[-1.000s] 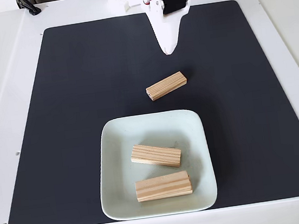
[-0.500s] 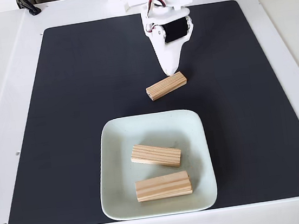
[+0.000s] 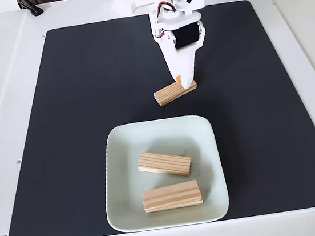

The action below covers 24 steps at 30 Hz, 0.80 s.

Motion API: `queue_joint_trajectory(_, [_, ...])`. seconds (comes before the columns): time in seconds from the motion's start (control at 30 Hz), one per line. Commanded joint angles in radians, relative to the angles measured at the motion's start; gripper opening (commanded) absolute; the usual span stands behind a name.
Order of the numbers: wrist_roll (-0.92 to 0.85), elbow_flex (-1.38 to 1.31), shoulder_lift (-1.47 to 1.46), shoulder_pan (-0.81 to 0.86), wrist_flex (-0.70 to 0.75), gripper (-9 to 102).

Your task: Pick up the wooden block and place them on the plate.

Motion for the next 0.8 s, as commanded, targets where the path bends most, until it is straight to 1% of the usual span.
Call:
queue_joint_trajectory(0.0, [-0.014, -0.028, 0.017, 0.012, 0.006, 26])
queue_joint_trajectory(0.07, [-0.014, -0.028, 0.017, 0.014, 0.006, 30])
queue_joint_trajectory(0.13, [-0.014, -0.028, 0.015, 0.015, 0.023, 31])
queue_joint_trajectory(0.3, [-0.014, -0.043, 0.018, 0.015, 0.164, 30])
queue_joint_trajectory(0.37, [-0.014, -0.043, 0.021, 0.015, 0.190, 30])
queue_joint_trajectory(0.77, [-0.014, -0.044, 0.002, 0.034, 0.179, 30])
